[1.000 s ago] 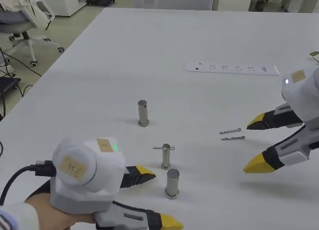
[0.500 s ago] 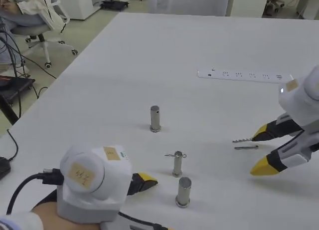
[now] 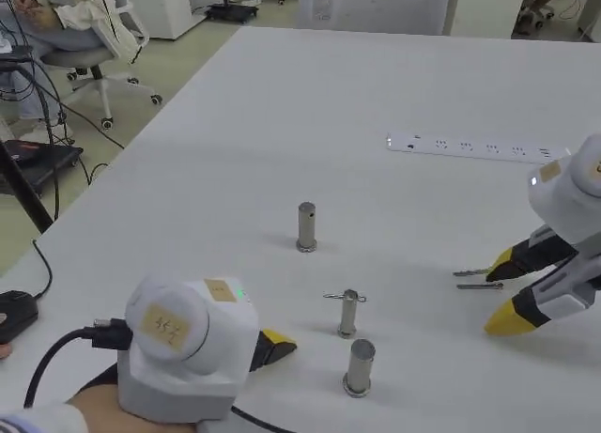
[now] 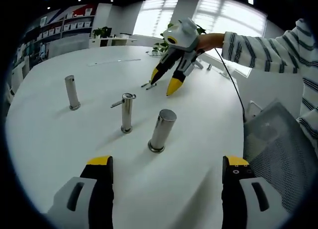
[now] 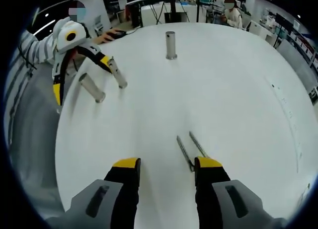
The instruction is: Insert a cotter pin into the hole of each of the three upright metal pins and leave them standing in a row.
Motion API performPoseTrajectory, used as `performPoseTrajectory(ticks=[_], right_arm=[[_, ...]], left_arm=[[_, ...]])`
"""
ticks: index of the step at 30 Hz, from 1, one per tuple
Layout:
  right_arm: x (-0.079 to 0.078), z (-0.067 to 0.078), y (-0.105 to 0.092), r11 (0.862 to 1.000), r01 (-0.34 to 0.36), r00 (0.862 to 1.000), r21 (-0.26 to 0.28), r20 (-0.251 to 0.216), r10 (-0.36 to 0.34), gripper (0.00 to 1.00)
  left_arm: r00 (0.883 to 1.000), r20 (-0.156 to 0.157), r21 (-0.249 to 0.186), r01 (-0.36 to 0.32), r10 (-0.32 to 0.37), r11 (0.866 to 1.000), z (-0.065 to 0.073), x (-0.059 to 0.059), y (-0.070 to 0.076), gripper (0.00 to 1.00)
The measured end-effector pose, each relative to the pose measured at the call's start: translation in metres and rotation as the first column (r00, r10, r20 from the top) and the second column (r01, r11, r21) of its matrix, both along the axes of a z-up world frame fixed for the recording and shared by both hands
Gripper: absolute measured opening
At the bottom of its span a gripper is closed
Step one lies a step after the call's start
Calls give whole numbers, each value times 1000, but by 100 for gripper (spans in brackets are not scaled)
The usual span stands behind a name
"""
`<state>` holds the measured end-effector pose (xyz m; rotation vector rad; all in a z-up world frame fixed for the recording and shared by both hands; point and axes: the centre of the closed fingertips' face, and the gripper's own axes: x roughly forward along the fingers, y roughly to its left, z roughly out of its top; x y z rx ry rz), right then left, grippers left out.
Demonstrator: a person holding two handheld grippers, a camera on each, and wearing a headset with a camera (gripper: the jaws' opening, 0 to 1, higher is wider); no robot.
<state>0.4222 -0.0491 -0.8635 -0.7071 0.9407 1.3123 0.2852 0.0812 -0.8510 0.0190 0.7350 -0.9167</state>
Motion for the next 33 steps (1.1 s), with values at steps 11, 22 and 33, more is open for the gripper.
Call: performPoseTrajectory(ticks=[11,22,33], right_arm=[[4,-2,-2,998,-18,999,-61,49,21,38],[7,-3,-4,996,-2,998,-90,57,7,34],[14,-2,-2,995,14,997,-94,75,-7,17]], left_arm=[[1000,4,-20,-4,4,1000,2,1,-7,92],[1000,2,-28,-27,27,999,8,-1,-4,91],[998,-3,-17,-66,66,998,14,-1,7,87]])
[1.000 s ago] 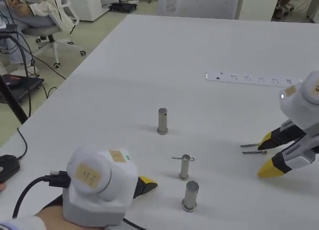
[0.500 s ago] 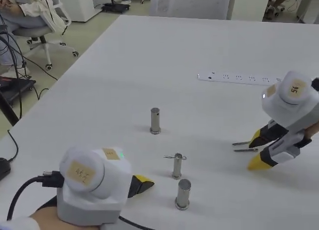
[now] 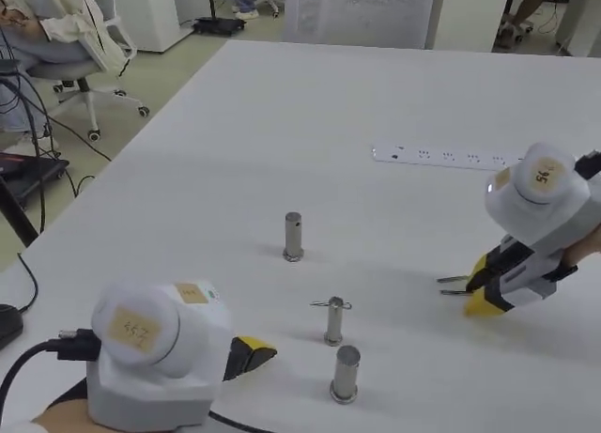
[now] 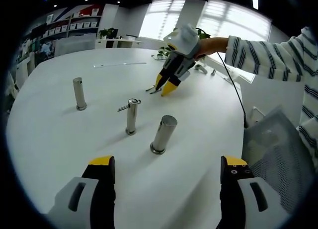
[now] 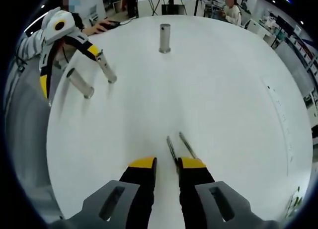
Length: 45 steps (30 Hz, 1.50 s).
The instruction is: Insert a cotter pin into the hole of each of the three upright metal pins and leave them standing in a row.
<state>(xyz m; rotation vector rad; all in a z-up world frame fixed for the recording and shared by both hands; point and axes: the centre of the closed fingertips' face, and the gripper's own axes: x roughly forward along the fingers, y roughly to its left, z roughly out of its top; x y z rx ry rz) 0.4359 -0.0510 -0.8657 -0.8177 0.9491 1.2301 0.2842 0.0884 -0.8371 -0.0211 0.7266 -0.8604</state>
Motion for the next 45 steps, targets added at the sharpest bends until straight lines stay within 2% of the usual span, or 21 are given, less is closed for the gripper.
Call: performPoseTrajectory(ticks=[6,11,16,22,30,39,45], right_arm=[[6,0,0,1000,-17,999,-18,36,18,5],[5,0,1,1000,-14,999,-15,33,15,5],[7,0,0,1000,26,999,-18,30,-25,4],[6,-1,0,999,-14,998,-47,65,18,3],[7,0,-2,999,-6,995,-42,95,10,3],[0,5,-2,999,-19,995,-50,96,24,3],[-6,11,-12,998,-13,996,-60,92,18,2]], left_arm=[[1000,7,0,-8,8,1000,4,1,2,87],[1000,-2,5,-13,13,1000,5,0,3,87],[1000,-3,3,-15,15,1000,6,1,3,87],[1000,-17,5,-13,13,1000,6,-1,3,86],[1000,-11,8,-10,10,1000,8,-2,2,86],[1000,-4,16,-11,11,1000,9,-2,4,86],[1000,3,15,-22,22,1000,11,-4,6,86]])
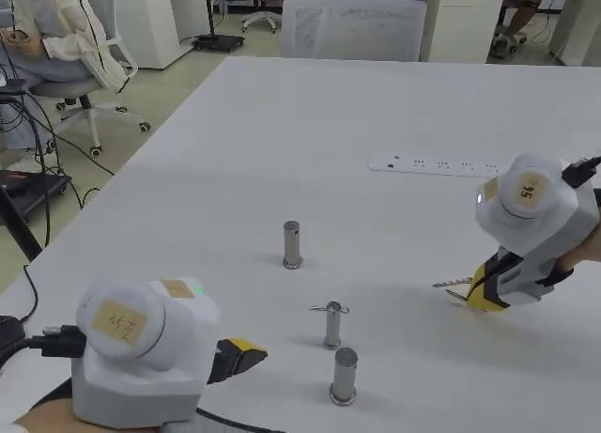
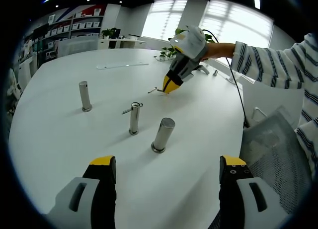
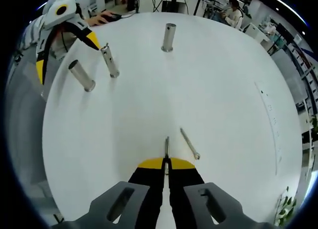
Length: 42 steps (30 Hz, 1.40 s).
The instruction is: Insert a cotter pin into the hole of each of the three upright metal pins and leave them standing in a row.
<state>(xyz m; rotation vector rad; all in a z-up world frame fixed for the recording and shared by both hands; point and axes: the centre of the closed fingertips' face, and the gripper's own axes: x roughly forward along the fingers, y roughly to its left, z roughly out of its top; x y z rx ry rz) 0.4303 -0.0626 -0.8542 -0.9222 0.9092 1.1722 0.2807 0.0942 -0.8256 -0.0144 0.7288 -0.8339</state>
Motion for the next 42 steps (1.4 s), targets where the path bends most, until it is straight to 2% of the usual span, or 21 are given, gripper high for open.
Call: performPoseTrajectory(ticks=[6,8,13,20,29,32,37,42], right_arm=[[-6,8,-9,1000,12,1000,-2,-4,-12,2],[-8,12,-11,1000,17,1000,1,-3,-17,3],[-18,24,-11,999,35,999,28,-23,-34,3],[-37,29,-11,1000,-13,999,15,-35,13,3],[-62,34,-6,999,-11,994,35,-106,15,3],[-69,33,-3,999,11,990,53,-144,-3,3],[-80,33,-1,998,10,985,60,-174,1,3],[-92,38,4,996,8,979,85,-201,9,3]], left_arm=[[1000,8,6,-4,4,1000,1,-1,2,85],[1000,14,27,2,-3,1000,2,-2,3,85],[999,30,34,14,-15,999,7,-4,3,85],[998,56,53,30,-33,998,12,-2,7,85],[993,100,75,60,-68,995,22,4,7,83],[990,111,81,75,-84,994,24,5,6,82],[985,129,87,102,-112,991,29,6,2,80],[977,162,93,122,-136,988,35,9,-2,78]])
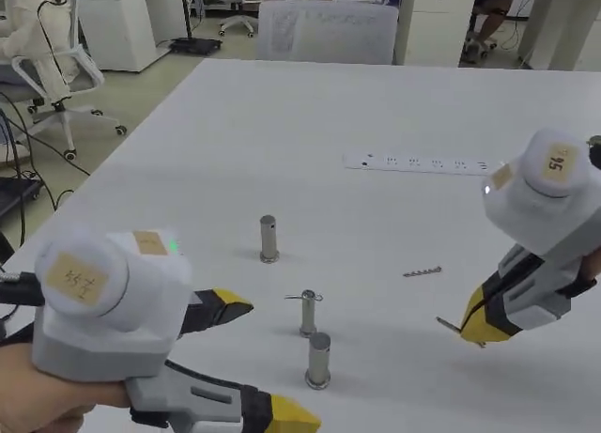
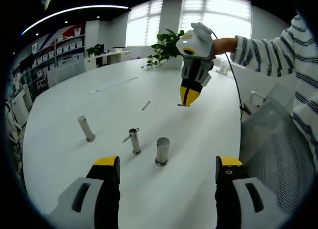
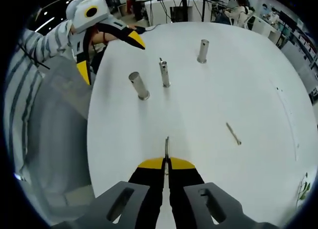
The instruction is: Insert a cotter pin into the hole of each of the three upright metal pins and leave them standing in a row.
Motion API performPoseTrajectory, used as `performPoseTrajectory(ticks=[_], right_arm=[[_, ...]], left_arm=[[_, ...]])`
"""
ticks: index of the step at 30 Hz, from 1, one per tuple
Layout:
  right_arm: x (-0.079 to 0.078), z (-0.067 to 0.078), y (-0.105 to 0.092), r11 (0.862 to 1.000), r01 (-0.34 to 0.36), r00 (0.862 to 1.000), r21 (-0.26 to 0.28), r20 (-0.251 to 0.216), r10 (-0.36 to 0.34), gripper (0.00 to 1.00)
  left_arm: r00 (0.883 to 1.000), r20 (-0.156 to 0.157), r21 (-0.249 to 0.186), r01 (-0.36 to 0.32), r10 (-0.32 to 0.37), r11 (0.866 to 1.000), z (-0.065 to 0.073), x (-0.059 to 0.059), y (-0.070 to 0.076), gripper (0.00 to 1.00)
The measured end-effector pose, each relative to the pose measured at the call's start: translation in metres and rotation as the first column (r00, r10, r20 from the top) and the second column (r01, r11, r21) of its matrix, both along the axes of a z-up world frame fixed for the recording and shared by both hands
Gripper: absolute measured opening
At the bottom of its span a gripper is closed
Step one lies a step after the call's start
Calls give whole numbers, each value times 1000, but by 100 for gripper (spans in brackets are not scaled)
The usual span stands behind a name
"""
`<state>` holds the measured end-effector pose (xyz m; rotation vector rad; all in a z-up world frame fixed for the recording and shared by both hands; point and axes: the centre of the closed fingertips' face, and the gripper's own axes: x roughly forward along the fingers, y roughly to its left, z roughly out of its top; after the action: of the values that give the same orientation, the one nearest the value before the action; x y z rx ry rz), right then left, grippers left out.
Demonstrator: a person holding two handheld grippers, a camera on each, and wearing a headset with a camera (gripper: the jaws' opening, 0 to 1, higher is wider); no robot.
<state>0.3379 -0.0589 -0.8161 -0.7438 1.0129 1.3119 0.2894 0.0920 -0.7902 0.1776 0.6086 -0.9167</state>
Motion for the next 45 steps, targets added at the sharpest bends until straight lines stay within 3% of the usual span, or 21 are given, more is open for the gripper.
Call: performPoseTrajectory(ticks=[7,10,15,21,25,27,30,35,37,38,40,42,45], right_arm=[[-14,5,5,999,-28,1000,23,-1,28,3],[-19,7,8,999,-34,999,41,-6,35,3],[-27,11,12,997,-51,999,55,5,51,3],[-34,17,17,995,-62,998,76,24,61,3],[-36,19,19,994,-73,996,78,50,69,3],[-33,19,19,994,-77,994,76,88,71,3],[-33,19,18,994,-75,992,76,106,67,3],[-32,24,17,994,-80,986,79,153,67,3],[-30,25,16,994,-82,982,78,174,68,3],[-30,26,17,993,-84,981,79,183,68,3],[-31,28,17,993,-82,979,81,196,64,3],[-27,31,18,993,-86,967,81,245,64,3],[-21,35,16,993,-103,939,54,336,80,3]], left_arm=[[997,66,3,37,-37,999,8,6,-7,73],[996,70,-2,50,-50,999,12,6,-12,72],[989,114,-18,99,-96,995,24,7,-27,68],[981,137,-26,139,-134,990,33,10,-42,66],[980,137,-41,150,-143,988,36,13,-53,65],[980,131,-49,157,-150,986,36,13,-58,64],[986,96,-81,146,-138,986,36,14,-66,60],[989,66,-119,139,-132,983,36,16,-75,57],[993,28,-135,117,-115,984,34,17,-78,57],[995,-28,-154,88,-94,984,31,16,-80,57],[995,-44,-165,79,-87,983,30,18,-82,55],[996,-44,-170,74,-83,983,30,19,-84,54],[996,-52,-192,63,-74,979,32,20,-86,54]])
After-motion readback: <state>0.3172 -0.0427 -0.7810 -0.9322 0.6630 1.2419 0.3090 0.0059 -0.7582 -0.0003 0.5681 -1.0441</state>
